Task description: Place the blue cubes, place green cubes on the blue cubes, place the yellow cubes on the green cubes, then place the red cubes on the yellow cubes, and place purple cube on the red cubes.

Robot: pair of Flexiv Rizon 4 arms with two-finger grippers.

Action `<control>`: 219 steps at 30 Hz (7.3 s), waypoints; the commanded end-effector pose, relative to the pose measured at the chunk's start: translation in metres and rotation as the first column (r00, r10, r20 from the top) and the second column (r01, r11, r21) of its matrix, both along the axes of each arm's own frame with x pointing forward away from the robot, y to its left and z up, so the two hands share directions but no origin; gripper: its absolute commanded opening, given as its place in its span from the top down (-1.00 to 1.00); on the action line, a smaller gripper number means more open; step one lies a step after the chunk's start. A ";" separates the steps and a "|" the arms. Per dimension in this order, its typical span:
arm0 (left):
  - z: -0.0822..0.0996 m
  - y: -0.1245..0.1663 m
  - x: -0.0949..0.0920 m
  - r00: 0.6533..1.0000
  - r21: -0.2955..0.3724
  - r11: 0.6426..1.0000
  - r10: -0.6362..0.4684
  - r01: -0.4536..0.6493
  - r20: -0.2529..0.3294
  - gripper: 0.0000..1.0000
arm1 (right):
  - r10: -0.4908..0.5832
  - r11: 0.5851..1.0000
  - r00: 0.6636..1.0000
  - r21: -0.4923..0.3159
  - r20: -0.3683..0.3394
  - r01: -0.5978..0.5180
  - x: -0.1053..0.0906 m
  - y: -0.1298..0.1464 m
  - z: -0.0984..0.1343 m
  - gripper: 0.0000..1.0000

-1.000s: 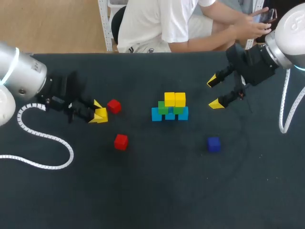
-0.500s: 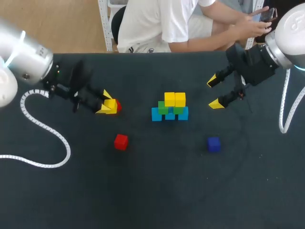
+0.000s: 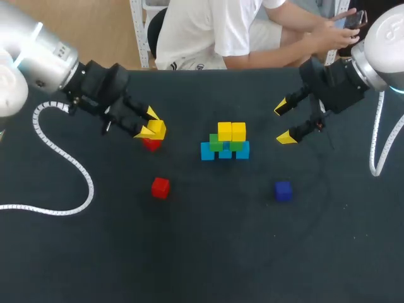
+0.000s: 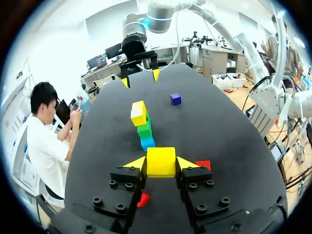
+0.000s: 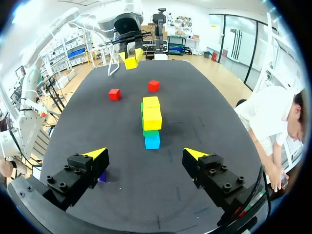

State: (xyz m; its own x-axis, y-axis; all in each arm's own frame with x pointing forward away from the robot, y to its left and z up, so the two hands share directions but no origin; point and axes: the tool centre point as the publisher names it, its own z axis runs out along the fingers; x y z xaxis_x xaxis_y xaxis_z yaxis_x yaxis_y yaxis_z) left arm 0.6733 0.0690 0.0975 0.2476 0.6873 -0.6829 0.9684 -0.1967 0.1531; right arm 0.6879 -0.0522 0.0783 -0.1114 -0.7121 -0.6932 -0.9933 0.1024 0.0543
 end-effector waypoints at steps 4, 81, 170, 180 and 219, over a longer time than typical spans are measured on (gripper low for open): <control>0.007 -0.004 0.006 0.999 0.051 0.998 -0.035 0.036 -0.027 1.00 | 0.000 1.000 1.000 0.001 0.002 0.000 0.000 0.000 0.000 -1.00; 0.016 -0.050 -0.054 0.980 0.167 0.980 0.136 -0.111 -0.148 1.00 | 0.000 1.000 1.000 0.001 0.002 0.000 0.000 0.000 0.000 -1.00; -0.009 -0.123 -0.023 0.952 0.133 0.963 0.256 -0.236 -0.166 1.00 | 0.000 1.000 1.000 0.001 0.002 0.000 0.000 0.000 0.000 -1.00; -0.009 -0.121 -0.015 0.955 0.142 0.963 0.249 -0.228 -0.163 1.00 | 0.000 1.000 1.000 0.001 0.002 0.000 0.000 0.000 0.000 -1.00; -0.019 -0.126 -0.007 0.958 0.140 0.967 0.235 -0.213 -0.163 1.00 | 0.000 1.000 1.000 0.001 0.002 0.000 0.000 0.000 0.000 -1.00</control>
